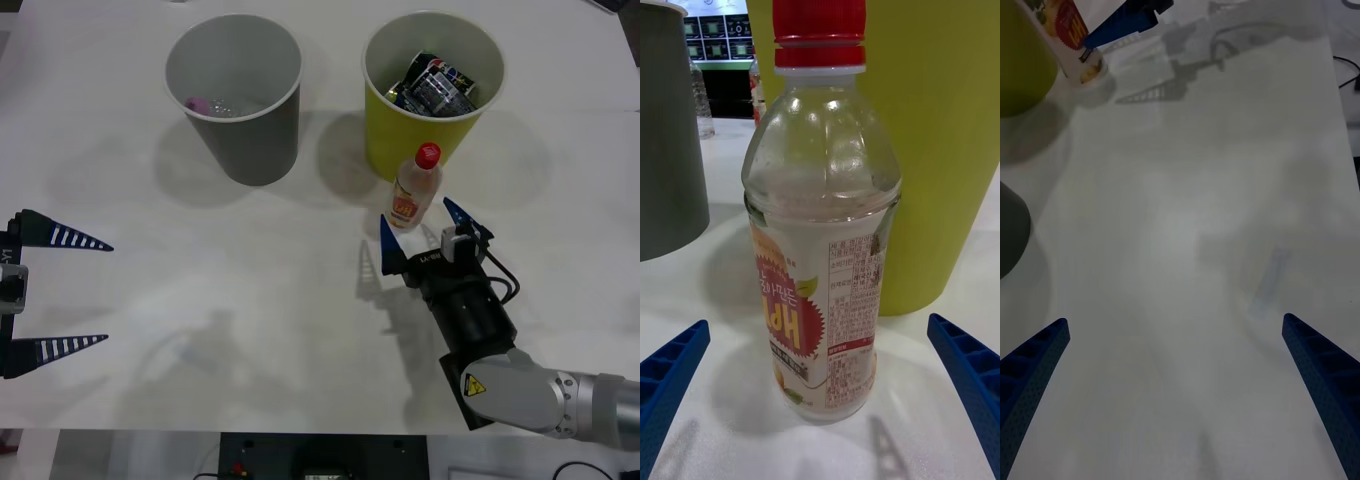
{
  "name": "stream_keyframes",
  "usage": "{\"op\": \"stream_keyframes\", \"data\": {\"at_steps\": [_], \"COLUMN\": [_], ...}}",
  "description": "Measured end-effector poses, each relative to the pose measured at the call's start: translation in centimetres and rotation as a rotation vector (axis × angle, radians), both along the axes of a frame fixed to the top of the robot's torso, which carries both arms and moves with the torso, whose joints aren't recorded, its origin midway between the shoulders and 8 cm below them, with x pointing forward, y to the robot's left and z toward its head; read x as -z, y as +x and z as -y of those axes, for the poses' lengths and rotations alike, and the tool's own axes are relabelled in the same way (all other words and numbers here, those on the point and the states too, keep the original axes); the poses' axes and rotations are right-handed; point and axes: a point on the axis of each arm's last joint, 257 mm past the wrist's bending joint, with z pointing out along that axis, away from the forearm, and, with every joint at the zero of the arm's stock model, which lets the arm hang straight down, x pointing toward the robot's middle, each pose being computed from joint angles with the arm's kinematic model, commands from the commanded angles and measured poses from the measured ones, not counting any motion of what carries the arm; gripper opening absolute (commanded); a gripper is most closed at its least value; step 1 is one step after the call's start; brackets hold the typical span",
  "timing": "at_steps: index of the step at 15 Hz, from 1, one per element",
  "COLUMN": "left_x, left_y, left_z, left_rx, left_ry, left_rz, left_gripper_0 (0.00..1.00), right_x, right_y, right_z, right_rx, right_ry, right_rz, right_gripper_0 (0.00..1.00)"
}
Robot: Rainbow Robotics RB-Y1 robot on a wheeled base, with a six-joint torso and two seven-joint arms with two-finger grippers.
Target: Put the can into the green bin and the plastic bottle into the gray bin
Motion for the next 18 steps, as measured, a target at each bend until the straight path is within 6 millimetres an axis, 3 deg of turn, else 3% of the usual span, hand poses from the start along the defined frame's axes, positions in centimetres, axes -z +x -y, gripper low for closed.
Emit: {"op": "stream_keyframes", "data": {"at_steps": [13,14,15,16,18], "left_x": [0.0,0.0,0.0,0.0,0.0], "left_y": [0.0,0.0,0.0,0.0,0.0], "left_z": [0.0,0.0,0.0,0.0,0.0], "left_rx": [0.0,0.0,0.0,0.0,0.0], "left_ry": [0.0,0.0,0.0,0.0,0.0], "left_rz": [0.0,0.0,0.0,0.0,0.0], "left_gripper_0": [0.98,0.98,0.98,0.98,0.98], "right_x": [-1.3,-1.3,-1.5,-1.4,-1.3], "right_y": [4.0,4.1,4.2,4.2,4.1], "right_z": [-1.4,-1.4,-1.5,-1.6,-1.6], "right_rx": [0.037,0.037,0.036,0.034,0.033], "right_ry": [-0.006,-0.006,-0.007,-0.01,-0.012], "right_rz": [0.012,0.013,0.015,0.015,0.01], "right_gripper_0": [0.99,0.7,0.3,0.03,0.0]}}
